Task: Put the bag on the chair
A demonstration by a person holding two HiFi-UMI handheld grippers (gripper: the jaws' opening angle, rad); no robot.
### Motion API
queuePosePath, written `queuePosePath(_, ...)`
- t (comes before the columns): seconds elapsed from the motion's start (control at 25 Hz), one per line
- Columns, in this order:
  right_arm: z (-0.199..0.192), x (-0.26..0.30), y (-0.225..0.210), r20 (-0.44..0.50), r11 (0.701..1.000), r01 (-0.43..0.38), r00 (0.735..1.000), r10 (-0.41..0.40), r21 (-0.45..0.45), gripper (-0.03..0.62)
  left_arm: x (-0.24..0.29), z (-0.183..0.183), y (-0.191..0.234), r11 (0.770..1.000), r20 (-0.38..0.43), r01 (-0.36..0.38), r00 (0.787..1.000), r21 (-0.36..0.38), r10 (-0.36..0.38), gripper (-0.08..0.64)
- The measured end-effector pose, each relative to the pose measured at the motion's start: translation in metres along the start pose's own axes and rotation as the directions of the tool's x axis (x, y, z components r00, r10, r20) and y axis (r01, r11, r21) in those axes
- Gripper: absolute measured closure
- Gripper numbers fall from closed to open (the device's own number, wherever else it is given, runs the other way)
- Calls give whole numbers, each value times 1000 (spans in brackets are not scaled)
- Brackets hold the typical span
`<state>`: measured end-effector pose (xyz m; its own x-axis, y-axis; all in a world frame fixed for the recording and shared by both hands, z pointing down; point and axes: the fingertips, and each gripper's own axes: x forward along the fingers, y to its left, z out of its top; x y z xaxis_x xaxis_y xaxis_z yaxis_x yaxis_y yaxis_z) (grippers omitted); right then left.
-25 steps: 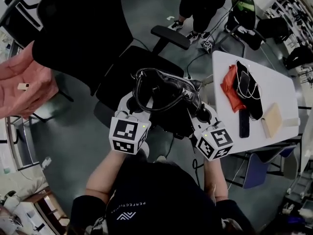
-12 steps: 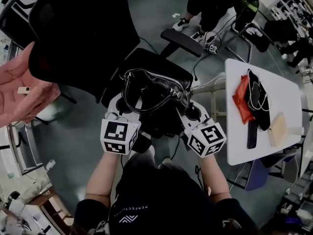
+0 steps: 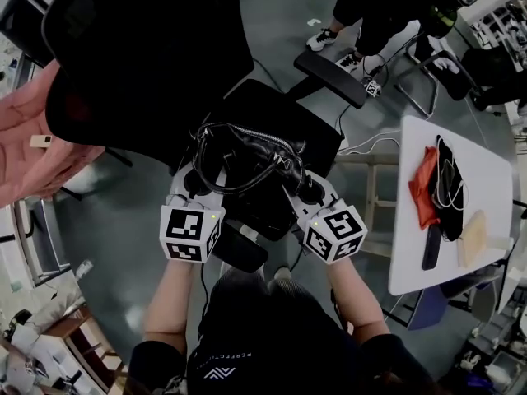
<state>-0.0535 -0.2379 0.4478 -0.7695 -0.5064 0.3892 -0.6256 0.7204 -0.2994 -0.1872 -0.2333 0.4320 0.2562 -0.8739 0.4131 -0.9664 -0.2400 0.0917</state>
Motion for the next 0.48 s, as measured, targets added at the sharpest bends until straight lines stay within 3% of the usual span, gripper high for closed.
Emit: queuePosePath(0.48, -37, 53, 1, -70, 1000, -25, 997, 26, 17, 497, 16, -46, 42, 999, -106, -37, 994, -40, 32, 446)
